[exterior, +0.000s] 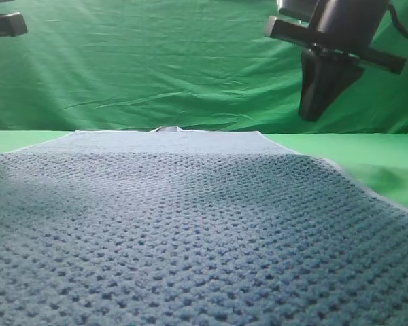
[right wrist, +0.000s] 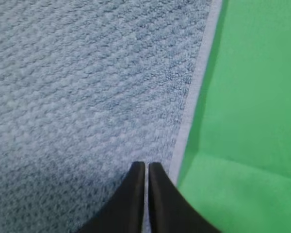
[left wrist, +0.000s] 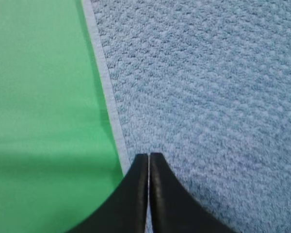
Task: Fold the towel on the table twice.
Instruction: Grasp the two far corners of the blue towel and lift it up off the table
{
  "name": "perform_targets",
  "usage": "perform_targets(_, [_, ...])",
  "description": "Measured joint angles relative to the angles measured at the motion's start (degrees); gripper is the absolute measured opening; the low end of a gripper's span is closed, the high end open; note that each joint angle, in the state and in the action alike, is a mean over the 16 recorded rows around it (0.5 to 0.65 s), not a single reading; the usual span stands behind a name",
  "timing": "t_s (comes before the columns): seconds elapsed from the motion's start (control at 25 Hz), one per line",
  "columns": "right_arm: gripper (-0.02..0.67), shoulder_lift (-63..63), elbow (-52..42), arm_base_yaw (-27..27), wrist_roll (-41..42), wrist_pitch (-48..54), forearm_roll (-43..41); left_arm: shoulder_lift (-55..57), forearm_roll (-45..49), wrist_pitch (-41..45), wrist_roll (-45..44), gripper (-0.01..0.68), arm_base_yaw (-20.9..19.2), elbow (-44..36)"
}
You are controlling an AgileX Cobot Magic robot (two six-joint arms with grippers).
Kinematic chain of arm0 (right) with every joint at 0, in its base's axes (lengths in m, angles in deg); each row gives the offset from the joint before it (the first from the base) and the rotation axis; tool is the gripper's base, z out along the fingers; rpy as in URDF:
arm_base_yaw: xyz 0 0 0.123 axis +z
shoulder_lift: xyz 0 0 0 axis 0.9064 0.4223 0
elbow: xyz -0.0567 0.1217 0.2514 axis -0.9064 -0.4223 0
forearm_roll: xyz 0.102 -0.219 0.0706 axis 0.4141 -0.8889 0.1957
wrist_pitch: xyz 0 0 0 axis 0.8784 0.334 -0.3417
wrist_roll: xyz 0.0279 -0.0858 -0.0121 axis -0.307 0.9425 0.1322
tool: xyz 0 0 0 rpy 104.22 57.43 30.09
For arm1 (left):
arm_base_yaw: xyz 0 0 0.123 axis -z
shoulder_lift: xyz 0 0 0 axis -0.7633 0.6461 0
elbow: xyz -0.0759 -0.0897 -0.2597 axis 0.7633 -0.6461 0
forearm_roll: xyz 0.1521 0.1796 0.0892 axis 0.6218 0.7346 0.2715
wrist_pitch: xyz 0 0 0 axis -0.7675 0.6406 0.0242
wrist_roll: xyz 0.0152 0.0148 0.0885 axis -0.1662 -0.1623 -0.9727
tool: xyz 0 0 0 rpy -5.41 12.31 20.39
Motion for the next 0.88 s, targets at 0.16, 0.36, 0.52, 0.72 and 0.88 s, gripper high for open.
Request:
perform_targets(0.16, [0.223, 3.1, 1.9, 0.1, 0.9, -0.2, -0.3, 2.2, 0.3, -1.2, 0.8, 0.144, 0.4, 0.6])
perform_targets(0.36, [0.425, 4.4, 2.6, 0.1, 2.3, -0.3, -0.4, 3.7, 0.2, -2.2, 3.7, 0.344, 0.5, 0.8])
perform_targets(0.52, [0.56, 4.5, 2.7, 0.2, 3.4, -0.7, -0.4, 4.4, 0.2, -3.0, 6.2, 0.502, 0.5, 0.8])
perform_targets(0.72, [0.64, 4.7, 2.8, 0.2, 3.7, -1.6, -0.4, 5.7, 0.2, -4.2, 9.3, 0.629, 0.5, 1.0])
perform_targets(0.88, [0.643, 5.4, 2.8, 0.2, 3.9, -2.4, -0.4, 7.2, 0.4, -5.2, 10.2, 0.642, 0.5, 1.2])
